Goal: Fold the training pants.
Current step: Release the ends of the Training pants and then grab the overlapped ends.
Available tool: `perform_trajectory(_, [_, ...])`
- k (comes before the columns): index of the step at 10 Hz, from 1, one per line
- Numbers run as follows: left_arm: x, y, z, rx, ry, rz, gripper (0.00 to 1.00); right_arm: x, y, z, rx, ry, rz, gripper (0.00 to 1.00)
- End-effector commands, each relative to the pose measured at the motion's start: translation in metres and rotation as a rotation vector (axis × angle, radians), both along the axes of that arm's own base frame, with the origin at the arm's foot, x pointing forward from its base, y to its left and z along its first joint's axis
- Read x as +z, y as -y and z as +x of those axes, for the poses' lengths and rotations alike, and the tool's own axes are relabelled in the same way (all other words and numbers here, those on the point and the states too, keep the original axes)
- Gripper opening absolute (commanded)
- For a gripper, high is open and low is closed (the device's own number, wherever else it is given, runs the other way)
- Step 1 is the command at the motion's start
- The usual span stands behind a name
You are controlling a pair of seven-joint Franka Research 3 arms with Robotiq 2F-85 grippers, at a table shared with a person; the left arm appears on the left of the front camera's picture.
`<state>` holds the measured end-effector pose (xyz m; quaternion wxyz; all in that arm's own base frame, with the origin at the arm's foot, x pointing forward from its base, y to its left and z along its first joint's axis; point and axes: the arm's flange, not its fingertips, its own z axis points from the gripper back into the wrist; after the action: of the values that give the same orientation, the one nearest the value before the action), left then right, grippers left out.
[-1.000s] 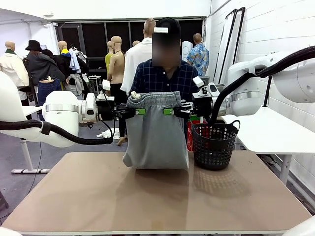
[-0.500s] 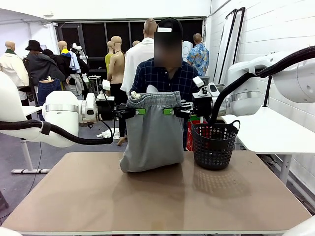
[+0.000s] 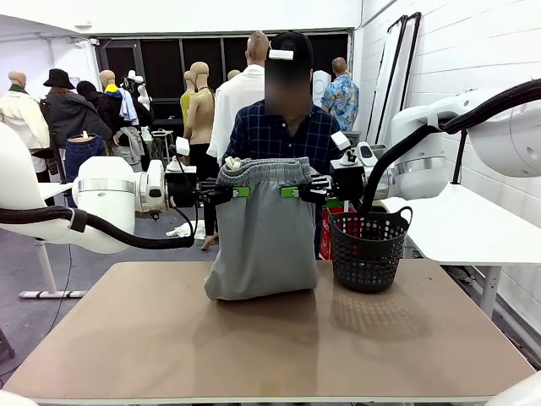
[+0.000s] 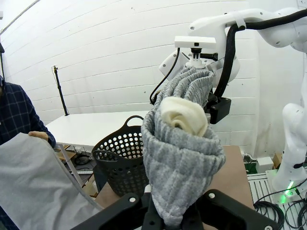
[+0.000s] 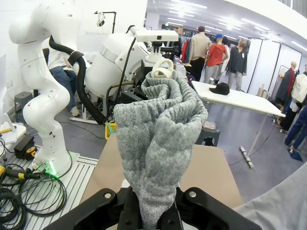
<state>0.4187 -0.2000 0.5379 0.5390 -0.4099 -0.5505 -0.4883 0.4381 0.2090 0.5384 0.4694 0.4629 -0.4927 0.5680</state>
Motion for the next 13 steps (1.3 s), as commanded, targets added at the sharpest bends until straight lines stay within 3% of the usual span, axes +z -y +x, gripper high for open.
perform_trajectory(1, [0.0012,0.0004,-0.0029,0.010,0.004,-0.006,0.00,0.0013,-0.0022,-0.0013,0.004,0.001,0.004,0.00])
perform_trajectory(13, [0.0012,0.0004,-0.0029,0.010,0.004,-0.006,0.00,0.0013,-0.0022,-0.0013,0.004,0.001,0.004,0.00])
